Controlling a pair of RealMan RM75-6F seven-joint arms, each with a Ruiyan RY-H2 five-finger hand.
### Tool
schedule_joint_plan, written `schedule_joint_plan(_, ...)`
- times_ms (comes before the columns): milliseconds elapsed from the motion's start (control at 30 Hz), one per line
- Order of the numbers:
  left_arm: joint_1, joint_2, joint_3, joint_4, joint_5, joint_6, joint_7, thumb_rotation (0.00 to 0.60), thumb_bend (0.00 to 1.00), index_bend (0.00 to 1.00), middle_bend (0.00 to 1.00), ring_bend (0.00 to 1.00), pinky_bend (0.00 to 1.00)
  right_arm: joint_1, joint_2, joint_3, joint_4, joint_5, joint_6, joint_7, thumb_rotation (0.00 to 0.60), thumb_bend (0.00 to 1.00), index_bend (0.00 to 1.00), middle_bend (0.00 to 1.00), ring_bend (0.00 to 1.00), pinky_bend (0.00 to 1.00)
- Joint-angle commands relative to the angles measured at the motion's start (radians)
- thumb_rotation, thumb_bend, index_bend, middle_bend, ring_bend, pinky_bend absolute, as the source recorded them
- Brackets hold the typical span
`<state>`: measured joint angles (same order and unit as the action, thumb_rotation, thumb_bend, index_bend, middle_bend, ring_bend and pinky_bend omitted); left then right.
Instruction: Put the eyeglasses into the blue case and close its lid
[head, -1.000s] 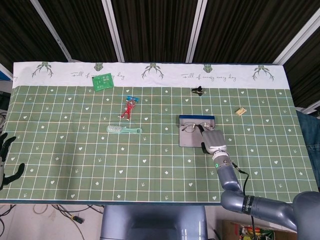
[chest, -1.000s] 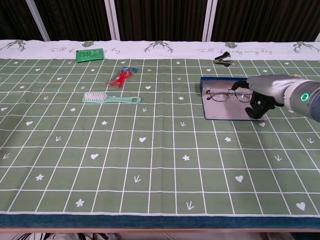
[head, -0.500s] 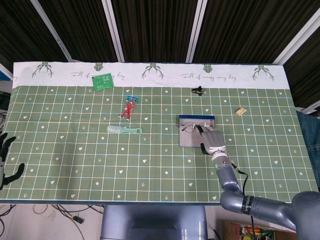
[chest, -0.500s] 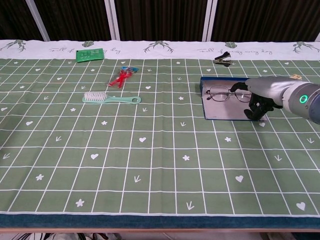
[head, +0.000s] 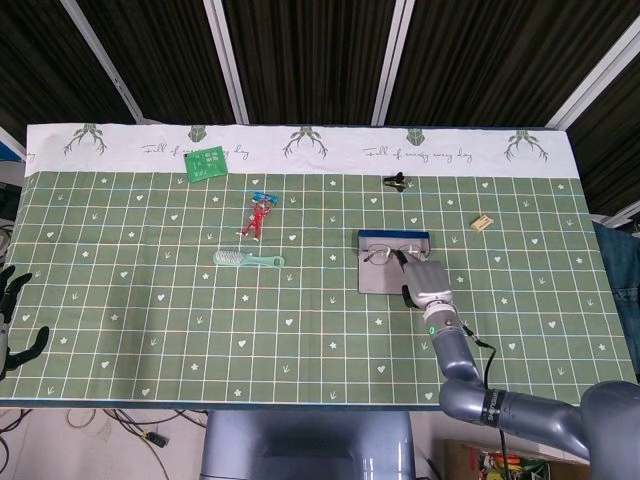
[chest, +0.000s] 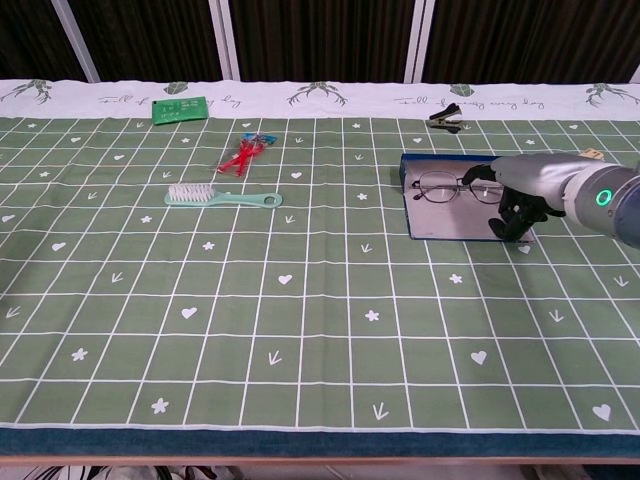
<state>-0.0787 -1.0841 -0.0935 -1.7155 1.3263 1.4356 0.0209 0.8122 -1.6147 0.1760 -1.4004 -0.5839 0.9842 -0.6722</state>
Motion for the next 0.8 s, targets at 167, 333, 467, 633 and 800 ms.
schedule_joint_plan(167, 0.0, 0.0, 0.0, 0.001, 0.0, 0.0, -0.001, 0.6, 0.35, 0.11, 0.0, 0.0, 0.0, 0.007, -0.005, 0.003, 0.012, 0.011, -0.009, -0.001, 0.6, 0.62, 0.1, 0.8, 0.83, 0.85)
schedule_joint_plan(333, 0.0, 0.001, 0.0, 0.001, 0.0, -0.001, -0.002, 0.6, 0.35, 0.11, 0.0, 0.0, 0.0, 0.012, -0.009, 0.009, 0.024, 0.017, -0.011, -0.001, 0.6, 0.62, 0.1, 0.8, 0.83, 0.85)
schedule_joint_plan(467, 0.0, 0.001, 0.0, 0.001, 0.002, 0.0, -0.002, 0.6, 0.35, 0.11, 0.0, 0.0, 0.0, 0.019, -0.013, 0.013, 0.036, 0.03, -0.015, -0.007, 0.6, 0.62, 0.1, 0.8, 0.83, 0.86)
schedule_joint_plan(633, 0.0, 0.002, 0.0, 0.0, 0.001, 0.0, -0.004, 0.6, 0.35, 0.11, 0.0, 0.0, 0.0, 0.029, -0.022, 0.021, 0.059, 0.049, -0.027, -0.011, 0.6, 0.62, 0.1, 0.8, 0.83, 0.86)
schedule_joint_plan(800, 0.0, 0.002, 0.0, 0.0, 0.0, -0.001, -0.003, 0.6, 0.35, 0.11, 0.0, 0.0, 0.0, 0.035, -0.026, 0.025, 0.075, 0.064, -0.032, -0.015, 0.6, 0.62, 0.09, 0.8, 0.83, 0.86)
